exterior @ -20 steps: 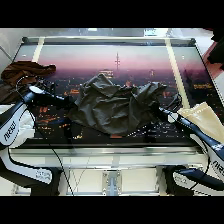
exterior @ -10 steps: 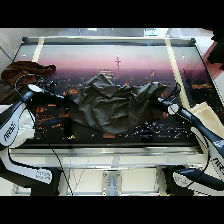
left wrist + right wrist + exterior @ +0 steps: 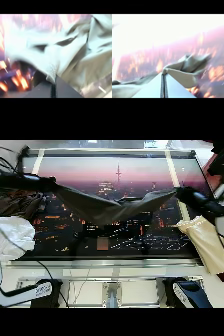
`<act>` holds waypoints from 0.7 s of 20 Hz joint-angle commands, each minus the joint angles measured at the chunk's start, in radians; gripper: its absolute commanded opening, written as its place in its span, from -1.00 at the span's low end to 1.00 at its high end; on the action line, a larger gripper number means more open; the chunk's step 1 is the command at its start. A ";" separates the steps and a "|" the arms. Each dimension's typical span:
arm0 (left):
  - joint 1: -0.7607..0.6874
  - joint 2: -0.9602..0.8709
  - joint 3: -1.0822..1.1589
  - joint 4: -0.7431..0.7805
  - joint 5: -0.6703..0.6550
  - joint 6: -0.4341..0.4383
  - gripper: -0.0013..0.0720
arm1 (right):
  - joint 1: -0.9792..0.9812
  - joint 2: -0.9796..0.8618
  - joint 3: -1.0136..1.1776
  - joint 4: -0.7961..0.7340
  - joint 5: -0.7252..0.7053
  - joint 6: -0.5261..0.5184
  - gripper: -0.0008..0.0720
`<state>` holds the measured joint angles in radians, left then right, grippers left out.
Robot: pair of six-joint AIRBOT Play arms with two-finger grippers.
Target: Fold the shirts.
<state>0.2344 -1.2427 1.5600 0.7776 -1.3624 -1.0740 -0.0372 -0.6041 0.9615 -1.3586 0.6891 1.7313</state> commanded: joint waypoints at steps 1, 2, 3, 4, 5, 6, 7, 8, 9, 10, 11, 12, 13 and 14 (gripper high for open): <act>0.054 0.227 0.129 0.003 0.035 -0.010 -0.93 | -0.065 0.277 0.124 -0.114 0.175 0.000 -0.89; 0.060 0.293 0.153 0.018 0.093 -0.026 -0.93 | -0.076 0.326 0.167 -0.135 0.198 0.001 -0.89; 0.059 0.349 0.173 0.045 0.154 -0.042 -0.93 | -0.084 0.364 0.220 -0.160 0.223 0.001 -0.89; 0.059 0.402 0.193 0.077 0.211 -0.064 -0.93 | -0.088 0.385 0.272 -0.189 0.246 0.003 -0.89; 0.059 0.443 0.208 0.108 0.250 -0.087 -0.93 | -0.087 0.391 0.322 -0.212 0.267 0.004 -0.89; 0.059 0.474 0.220 0.155 0.271 -0.111 -0.93 | -0.087 0.390 0.366 -0.237 0.281 0.004 -0.90; 0.059 0.495 0.227 0.204 0.269 -0.150 -0.94 | -0.087 0.389 0.388 -0.244 0.274 0.004 -0.89; 0.059 0.501 0.232 0.251 0.238 -0.183 -0.93 | -0.087 0.387 0.394 -0.243 0.255 0.004 -0.89; 0.059 0.498 0.231 0.292 0.195 -0.211 -0.94 | -0.087 0.377 0.393 -0.238 0.240 0.004 -0.89; 0.059 0.481 0.231 0.325 0.133 -0.240 -0.94 | -0.087 0.352 0.393 -0.232 0.237 0.004 -0.89; 0.059 0.452 0.231 0.343 0.062 -0.269 -0.94 | -0.087 0.314 0.393 -0.219 0.237 0.003 -0.89; 0.059 0.415 0.231 0.345 -0.011 -0.281 -0.94 | -0.087 0.265 0.388 -0.188 0.236 -0.002 -0.89; 0.058 0.365 0.228 0.344 -0.090 -0.293 -0.94 | -0.087 0.199 0.377 -0.145 0.235 -0.005 -0.89; 0.058 0.315 0.219 0.344 -0.150 -0.295 -0.94 | -0.087 0.122 0.357 -0.091 0.228 -0.026 -0.89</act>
<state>0.2920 -0.8486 1.7821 1.0737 -1.3308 -1.3125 -0.1226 -0.3557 1.3300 -1.5414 0.9211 1.7309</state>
